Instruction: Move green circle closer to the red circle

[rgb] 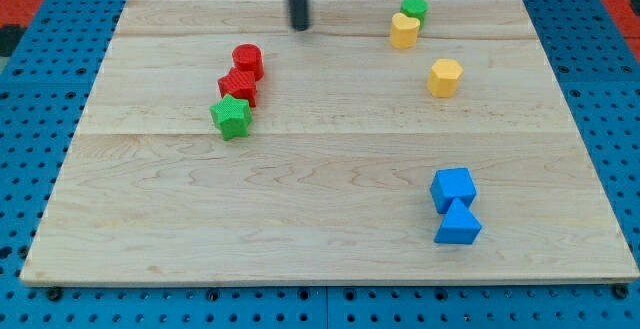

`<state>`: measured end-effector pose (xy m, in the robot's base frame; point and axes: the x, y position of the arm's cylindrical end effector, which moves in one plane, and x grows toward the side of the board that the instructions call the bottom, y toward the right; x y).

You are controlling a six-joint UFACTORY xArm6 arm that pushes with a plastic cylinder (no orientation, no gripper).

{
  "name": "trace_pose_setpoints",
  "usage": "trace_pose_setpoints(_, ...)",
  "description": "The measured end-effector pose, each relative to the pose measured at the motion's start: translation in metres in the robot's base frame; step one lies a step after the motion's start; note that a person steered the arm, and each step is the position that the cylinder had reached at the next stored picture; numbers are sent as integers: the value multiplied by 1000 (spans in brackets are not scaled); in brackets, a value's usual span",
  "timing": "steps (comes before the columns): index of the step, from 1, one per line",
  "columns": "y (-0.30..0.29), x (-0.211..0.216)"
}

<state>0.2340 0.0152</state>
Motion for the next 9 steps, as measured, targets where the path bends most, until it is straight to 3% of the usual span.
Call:
trace_pose_setpoints(1, 81, -41)
trace_pose_setpoints(3, 192, -26)
trace_pose_setpoints(6, 37, -17)
trace_pose_setpoints(8, 51, -20)
trace_pose_setpoints(9, 92, -41)
